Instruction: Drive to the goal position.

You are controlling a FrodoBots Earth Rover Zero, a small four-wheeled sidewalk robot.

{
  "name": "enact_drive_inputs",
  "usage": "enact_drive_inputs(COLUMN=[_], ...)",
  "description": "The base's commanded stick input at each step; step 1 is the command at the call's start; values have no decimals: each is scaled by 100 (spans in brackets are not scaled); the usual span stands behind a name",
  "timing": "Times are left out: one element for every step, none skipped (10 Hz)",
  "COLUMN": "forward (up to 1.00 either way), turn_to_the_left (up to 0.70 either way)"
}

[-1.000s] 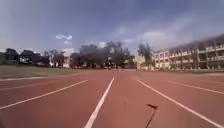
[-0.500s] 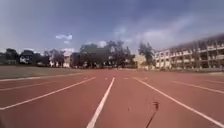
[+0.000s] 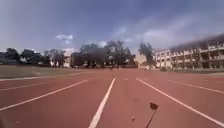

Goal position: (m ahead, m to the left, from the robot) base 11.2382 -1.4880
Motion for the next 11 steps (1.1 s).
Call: enact_drive_inputs(forward=[70,70,70,70,70,70,70,70,70,70,70], turn_to_the_left=[0,0,0,0,0,0,0,0,0,0,0])
